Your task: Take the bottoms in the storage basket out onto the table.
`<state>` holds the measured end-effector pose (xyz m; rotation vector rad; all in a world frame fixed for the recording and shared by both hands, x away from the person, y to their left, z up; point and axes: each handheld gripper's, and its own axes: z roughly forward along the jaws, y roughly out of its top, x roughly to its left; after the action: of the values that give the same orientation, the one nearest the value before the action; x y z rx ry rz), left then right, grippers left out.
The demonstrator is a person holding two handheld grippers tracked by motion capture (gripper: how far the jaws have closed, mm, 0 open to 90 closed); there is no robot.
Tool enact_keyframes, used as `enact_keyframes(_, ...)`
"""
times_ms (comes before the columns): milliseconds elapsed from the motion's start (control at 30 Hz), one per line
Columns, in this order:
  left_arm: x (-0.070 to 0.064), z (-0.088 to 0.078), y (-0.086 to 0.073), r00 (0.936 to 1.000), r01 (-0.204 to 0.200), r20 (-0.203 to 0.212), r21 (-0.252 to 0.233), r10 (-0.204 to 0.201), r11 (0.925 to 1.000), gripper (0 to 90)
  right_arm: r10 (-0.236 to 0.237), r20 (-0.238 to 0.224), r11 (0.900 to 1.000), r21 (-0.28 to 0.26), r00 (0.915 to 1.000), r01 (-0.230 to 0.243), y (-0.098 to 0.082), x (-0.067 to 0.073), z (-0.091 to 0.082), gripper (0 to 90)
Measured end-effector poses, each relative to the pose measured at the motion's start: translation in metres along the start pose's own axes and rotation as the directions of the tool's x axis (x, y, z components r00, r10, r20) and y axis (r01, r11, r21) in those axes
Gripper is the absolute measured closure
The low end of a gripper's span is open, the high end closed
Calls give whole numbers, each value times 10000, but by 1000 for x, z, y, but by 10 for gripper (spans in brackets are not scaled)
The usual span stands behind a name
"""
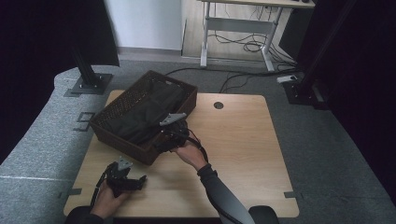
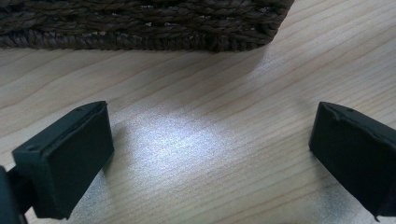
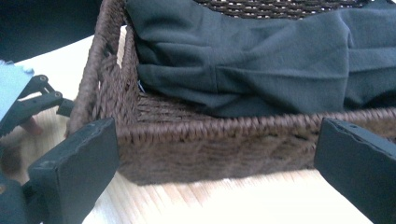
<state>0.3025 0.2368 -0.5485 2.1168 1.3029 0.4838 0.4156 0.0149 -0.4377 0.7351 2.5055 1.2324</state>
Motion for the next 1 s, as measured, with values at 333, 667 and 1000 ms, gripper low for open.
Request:
enact_keyframes(333,0,0,0,10000,-23,-8,3,23,10000,0,-13,314,10000,1,9995,13,13,7,15,0)
enact_keyframes(667,0,0,0,10000,-22,3,16,22,10000,0,-114,384,9998,178,9992,108,11,9,23,0)
enact_keyframes(1000,-1,-1,0,10000,-48,30,25,48,10000,0,647,425,9979,-25,9970,-646,2,3,21,0)
